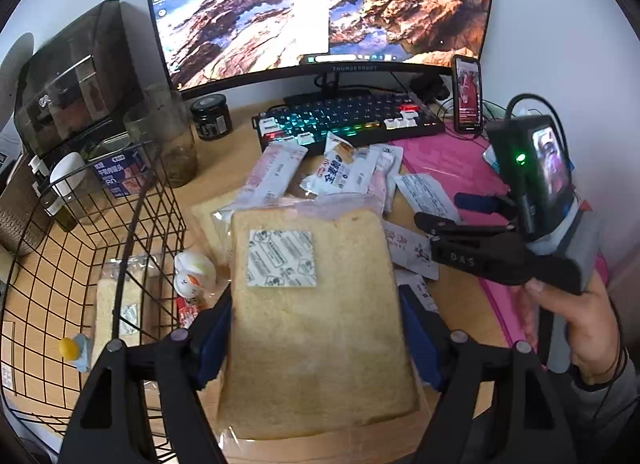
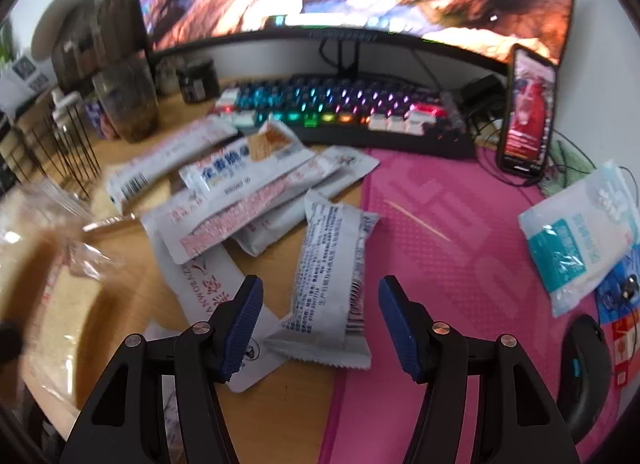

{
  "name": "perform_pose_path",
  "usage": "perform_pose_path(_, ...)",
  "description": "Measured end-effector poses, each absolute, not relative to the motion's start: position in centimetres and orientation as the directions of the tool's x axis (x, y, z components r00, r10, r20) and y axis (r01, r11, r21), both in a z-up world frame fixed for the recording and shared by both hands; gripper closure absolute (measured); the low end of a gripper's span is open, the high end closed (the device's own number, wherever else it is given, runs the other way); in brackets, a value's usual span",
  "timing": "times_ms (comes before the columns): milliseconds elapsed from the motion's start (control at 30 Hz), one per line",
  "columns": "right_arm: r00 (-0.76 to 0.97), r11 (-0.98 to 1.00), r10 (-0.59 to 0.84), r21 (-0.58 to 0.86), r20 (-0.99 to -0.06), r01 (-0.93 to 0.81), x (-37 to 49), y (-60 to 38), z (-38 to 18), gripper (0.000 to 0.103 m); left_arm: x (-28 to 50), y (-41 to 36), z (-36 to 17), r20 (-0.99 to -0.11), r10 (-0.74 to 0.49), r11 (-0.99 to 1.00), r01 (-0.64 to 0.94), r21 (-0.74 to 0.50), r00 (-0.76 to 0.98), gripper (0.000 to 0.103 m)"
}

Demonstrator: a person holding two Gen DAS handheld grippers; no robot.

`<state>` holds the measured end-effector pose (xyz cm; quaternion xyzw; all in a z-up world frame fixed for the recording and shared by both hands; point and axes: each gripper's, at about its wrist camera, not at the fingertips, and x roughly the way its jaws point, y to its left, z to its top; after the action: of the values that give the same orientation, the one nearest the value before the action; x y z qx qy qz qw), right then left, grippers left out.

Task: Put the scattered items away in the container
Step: 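Grasp the packaged bread slices with the left gripper, then grasp a white snack bar with the right gripper while the left holds bread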

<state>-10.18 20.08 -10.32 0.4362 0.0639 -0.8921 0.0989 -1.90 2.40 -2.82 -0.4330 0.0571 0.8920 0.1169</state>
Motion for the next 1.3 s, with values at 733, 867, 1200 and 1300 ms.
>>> perform_pose_path(733, -0.705, -0.972, -0.124, -0.058, -0.698, 0.228, -4.8, 19.7, -3.6, 0.066, -2.4, 1.1, -2.3, -0.781, 0.140, -0.973, -0.229, 0.004, -0.609, 0.024)
perform_pose_path(867, -0.739, -0.968, -0.143, -0.063, -0.658, 0.243, -2.3, 18.9, -1.0, 0.066, -2.0, 0.8, -1.6, -0.768, 0.141, -0.974, -0.227, 0.005, -0.624, 0.024)
perform_pose_path(1200, -0.770, -0.959, -0.194, -0.048, -0.608, 0.280, 0.8, 17.1, 1.9, 0.066, -1.0, -0.5, 0.4, -0.736, 0.135, -0.978, -0.207, 0.006, -0.663, 0.024)
perform_pose_path(1300, -0.768, -0.950, -0.224, -0.043, -0.600, 0.310, 1.1, 15.8, 2.5, 0.066, -0.6, -1.7, 1.1, -0.725, 0.122, -0.982, -0.188, 0.010, -0.678, 0.024)
